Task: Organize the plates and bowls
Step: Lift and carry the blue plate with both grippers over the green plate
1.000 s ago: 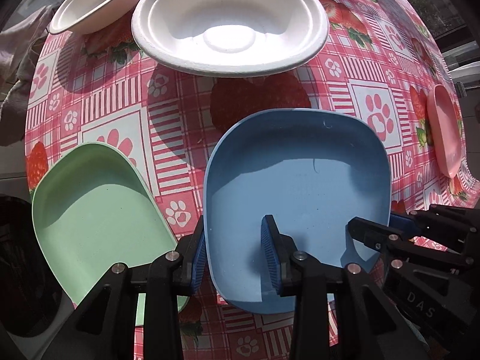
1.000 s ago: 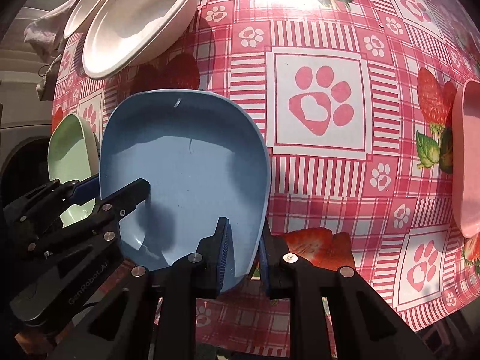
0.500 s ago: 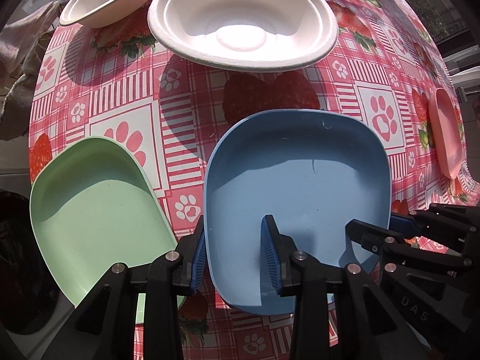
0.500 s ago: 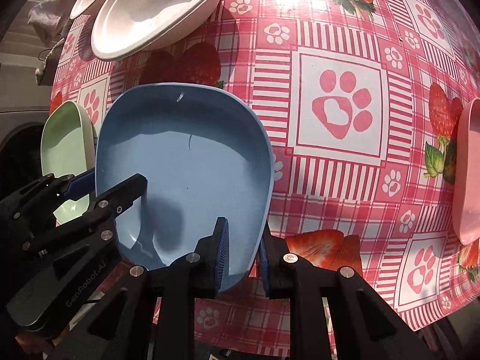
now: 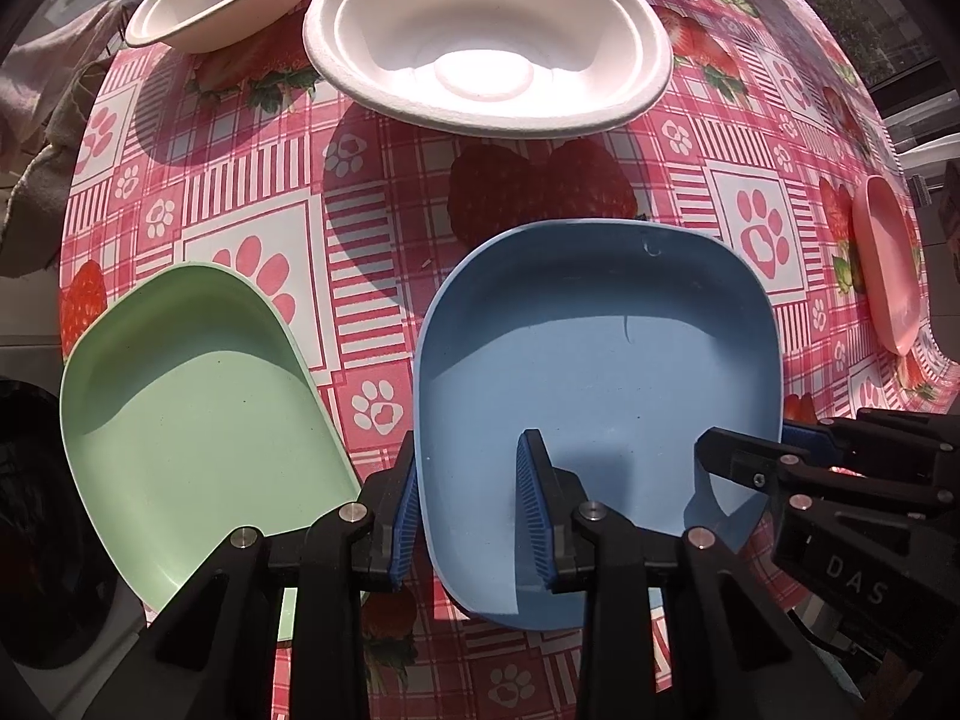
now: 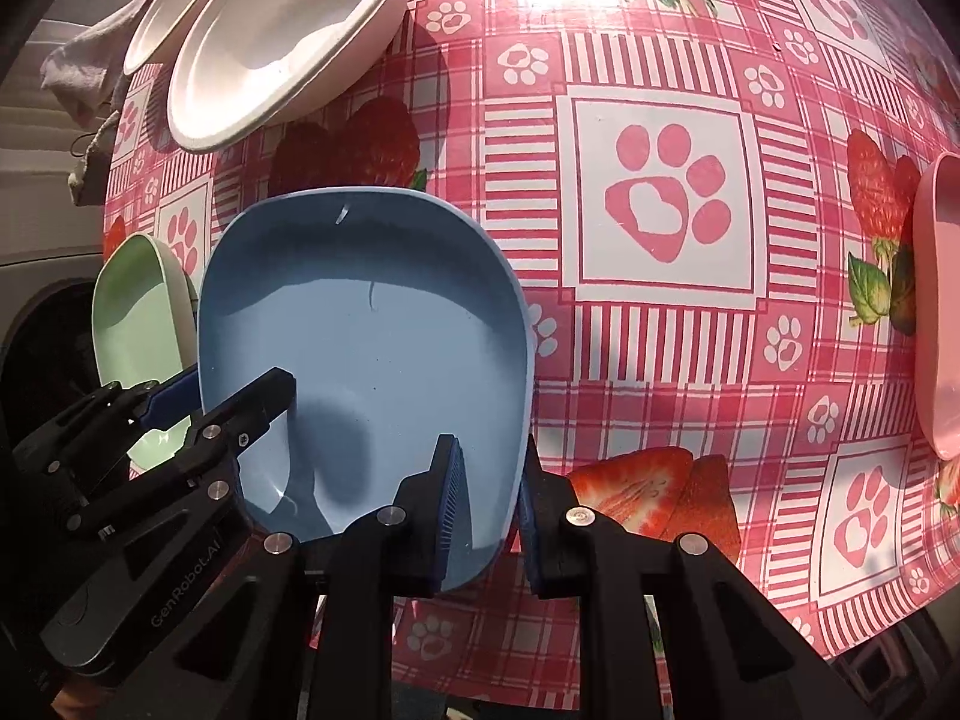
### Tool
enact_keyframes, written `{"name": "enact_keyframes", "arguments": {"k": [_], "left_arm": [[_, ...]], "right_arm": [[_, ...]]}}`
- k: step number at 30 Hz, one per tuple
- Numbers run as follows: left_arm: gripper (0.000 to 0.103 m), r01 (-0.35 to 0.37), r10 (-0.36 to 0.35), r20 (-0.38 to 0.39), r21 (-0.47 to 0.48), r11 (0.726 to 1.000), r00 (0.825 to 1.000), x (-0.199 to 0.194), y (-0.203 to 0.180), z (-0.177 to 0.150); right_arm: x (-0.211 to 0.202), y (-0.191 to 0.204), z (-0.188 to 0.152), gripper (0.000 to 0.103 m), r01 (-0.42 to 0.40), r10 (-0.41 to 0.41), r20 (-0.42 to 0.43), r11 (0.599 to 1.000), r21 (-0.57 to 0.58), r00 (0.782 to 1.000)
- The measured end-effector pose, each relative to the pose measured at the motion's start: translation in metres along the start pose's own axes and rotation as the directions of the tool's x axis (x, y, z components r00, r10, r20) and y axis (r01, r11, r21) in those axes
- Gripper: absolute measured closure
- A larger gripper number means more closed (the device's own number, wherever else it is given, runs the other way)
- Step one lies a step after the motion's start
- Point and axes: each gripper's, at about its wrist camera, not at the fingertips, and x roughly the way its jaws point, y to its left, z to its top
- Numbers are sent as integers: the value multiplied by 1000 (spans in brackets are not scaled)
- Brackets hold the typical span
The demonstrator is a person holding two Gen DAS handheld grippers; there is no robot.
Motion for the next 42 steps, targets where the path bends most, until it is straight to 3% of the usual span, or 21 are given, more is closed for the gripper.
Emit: {"name": "enact_keyframes", "arguments": {"k": [4,12,20,31,42], "left_arm": [[78,6,-6,-4,3,1000,1000,-4,3,-4],[79,2,-3,38,47,999,999,-30,-2,-7],[79,16,-18,82,19,1000,996,-60,10,-13],[79,7,10,152,-109,994,988,-94,59,-24],[79,-27,63,168,-208,978,984,-100,108,-47]], "right_arm": [[-3,-5,-1,82,-3,4,-2,1000,15,1000],[-29,-21,-5,82,-8,8,13,1000,18,1000],[-66,-18,1,82,4,-2,55,999,-46,999],[-82,27,1,82,4,7,63,984,-180,998],[-73,84,1,82,5,8,38,950,-313,999]]}}
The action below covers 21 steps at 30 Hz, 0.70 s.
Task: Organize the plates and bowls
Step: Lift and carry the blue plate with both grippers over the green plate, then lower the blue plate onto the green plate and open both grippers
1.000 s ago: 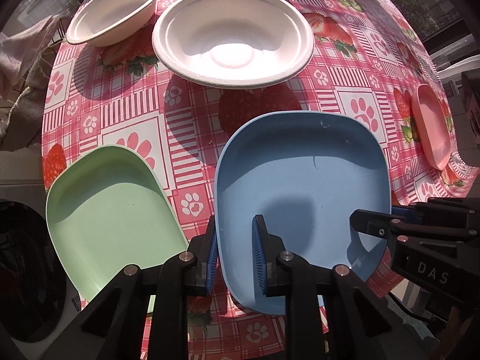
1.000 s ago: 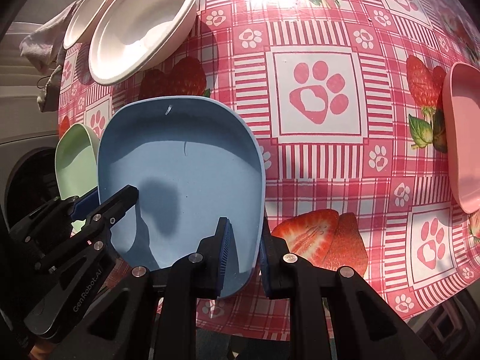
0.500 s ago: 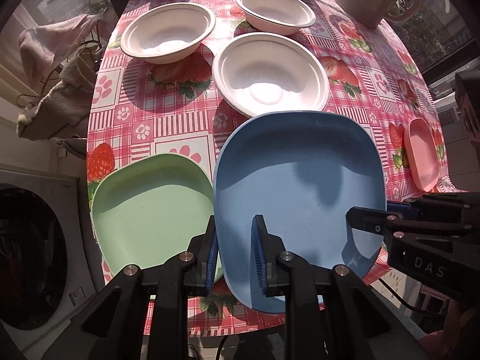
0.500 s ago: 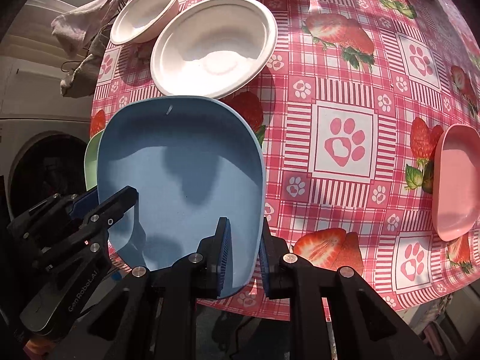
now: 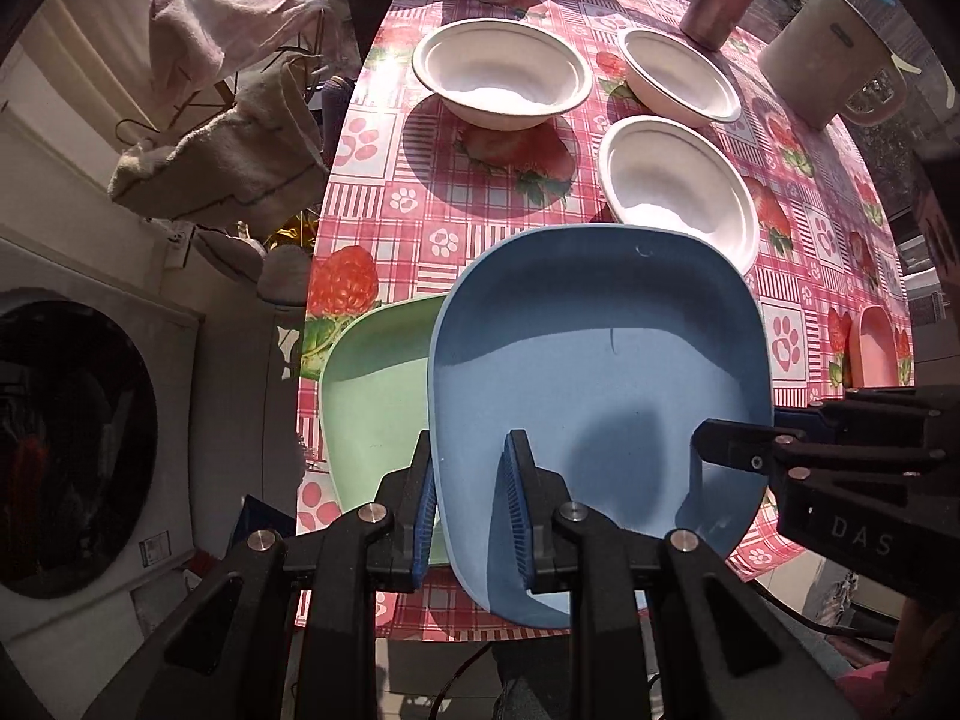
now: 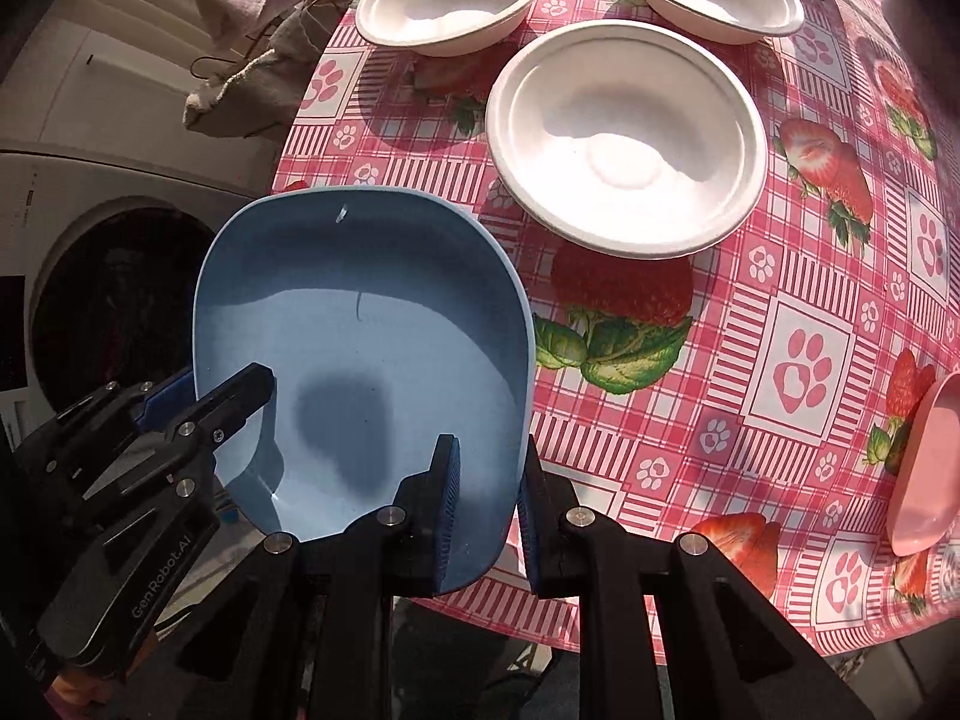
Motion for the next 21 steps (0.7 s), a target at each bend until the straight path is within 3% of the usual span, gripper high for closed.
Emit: {"name": "enact_keyframes", "arguments": {"k": [6,16,20,21], "left_arm": [[79,-26,25,-15,-53,998,1000,7,28,-3],[79,-46,43,-37,-100,994,998,27,47,-7],[62,-50,47,-29,-112,992,998,29,48,-8],[53,-51,49,-25,-119,992,999,29,48,-8]], "right_arm": [[22,35,20,81,-6,5,-31,999,-43,1000],[60,53,31,81,-6,0,-94,998,-56,996],[67,54,32,81,-30,23,-110,998,-57,994],[69,56,33,81,-28,21,-111,998,-62,994]]}}
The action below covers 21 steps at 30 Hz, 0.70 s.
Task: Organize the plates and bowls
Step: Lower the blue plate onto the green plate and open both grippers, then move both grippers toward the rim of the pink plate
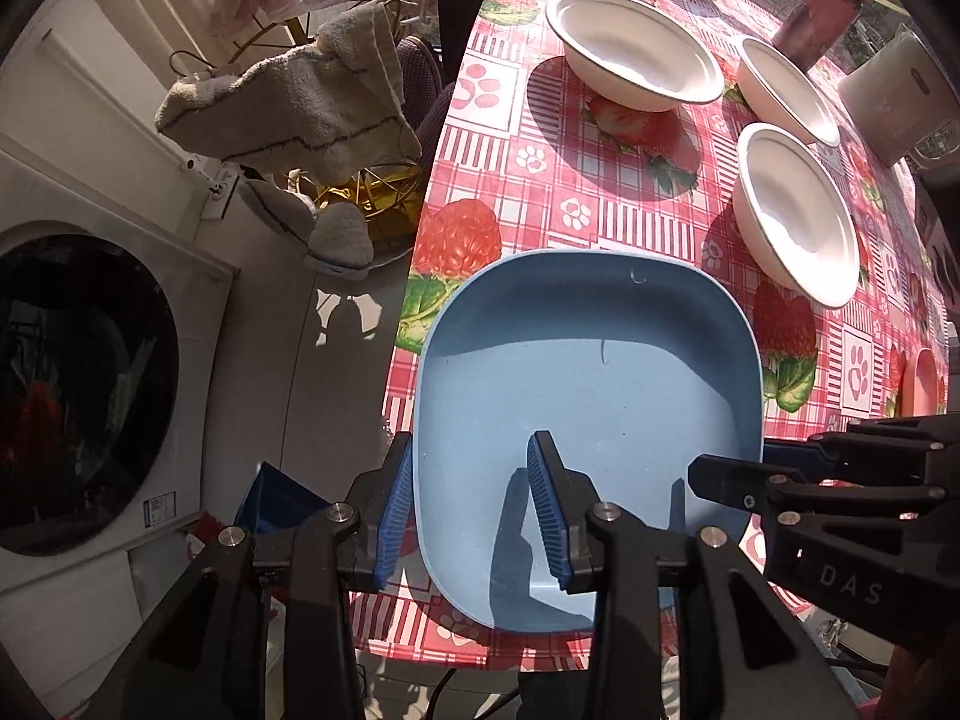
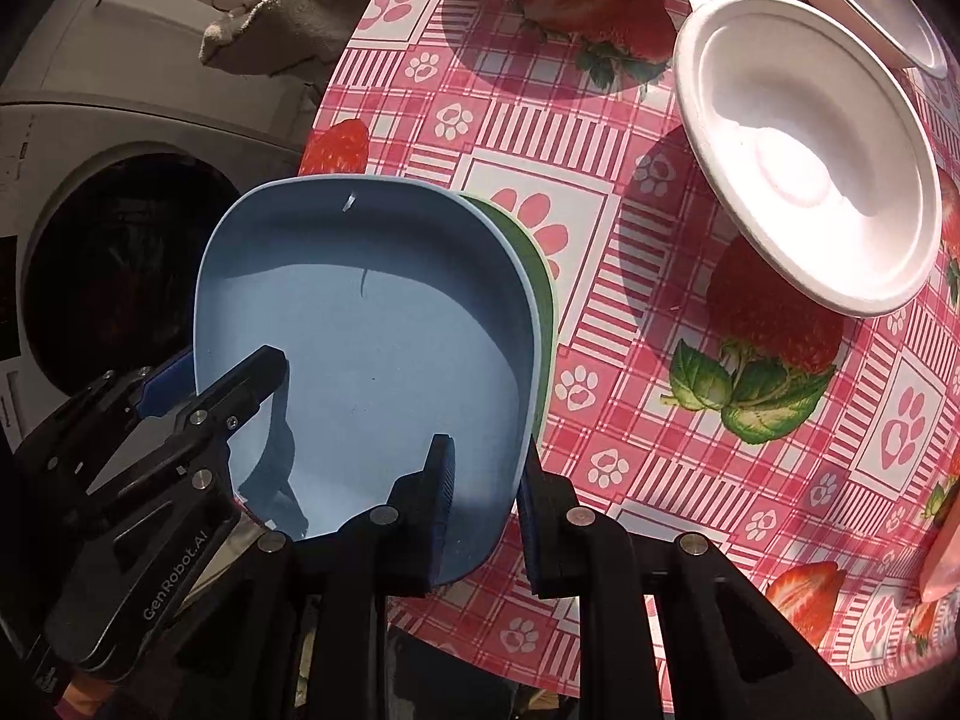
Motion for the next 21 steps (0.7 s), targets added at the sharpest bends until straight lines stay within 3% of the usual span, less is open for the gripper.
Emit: {"name": "enact_keyframes", "arguments": {"k": [1,2,3,8,14,21], "left_arm": [[46,0,0,11,-5,1000,1000,-1,1,0],[43,2,-2,25,-8,1000,1000,-3,1,0],[40,-4,4,36,-10,1000,999,-5,1,0],[33,31,-30,37,-39,999,999,-10,6,4],[32,64,-64,27,19,998,998,-19,-19,7],[32,103,-105,4,194,976,994,-26,-82,13]], "right_arm": [[-1,-1,-1,80,9,-9,0,1000,-4,1000],[-2,-3,-2,67,7,-7,3,1000,-6,1000],[-4,-6,-4,46,1,-1,11,1000,0,1000],[-18,-30,-13,11,-9,7,35,999,44,999],[-36,-73,-34,10,1,-9,62,991,135,998],[-64,-136,-71,10,-34,-2,112,949,313,994]]}}
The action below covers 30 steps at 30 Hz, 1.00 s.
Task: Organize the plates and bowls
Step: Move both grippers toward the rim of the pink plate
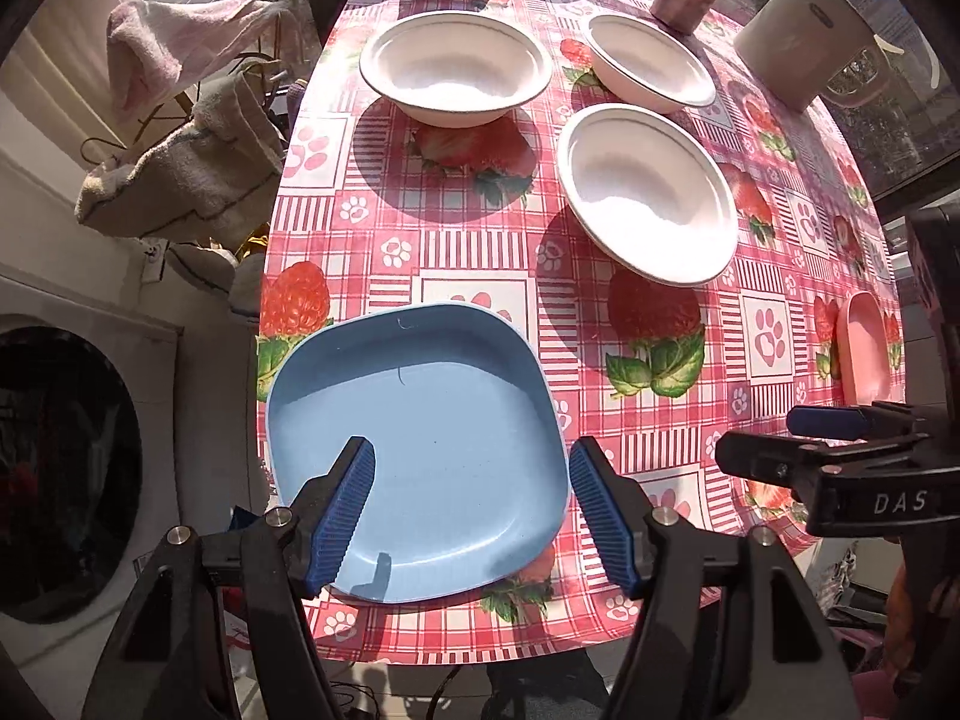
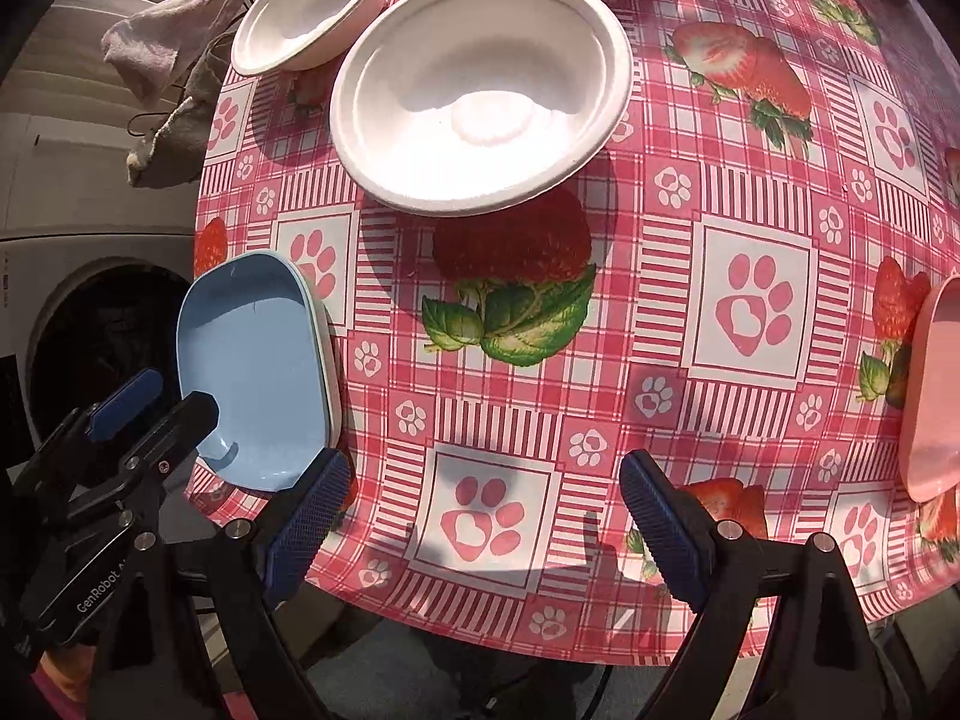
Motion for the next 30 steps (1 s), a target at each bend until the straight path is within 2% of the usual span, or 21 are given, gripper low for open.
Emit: {"name": "enact_keyframes", "arguments": {"k": [5,16,24,30], "left_arm": [[32,36,-32,-29,126,991,999,6,-52,13],[32,115,-84,-109,311,944,990,23,-167,36],[32,160,-100,-182,355,921,978,45,-233,45],[32,174,-102,-233,310,935,967,65,-270,53]], "right_arm": [[-25,-55,-6,10,-13,6,56,991,136,998],[-75,-188,-25,10,33,-90,134,925,378,987],[-85,-262,-38,10,67,-137,118,882,466,983],[-91,-308,-40,10,95,-171,115,870,484,979]]}}
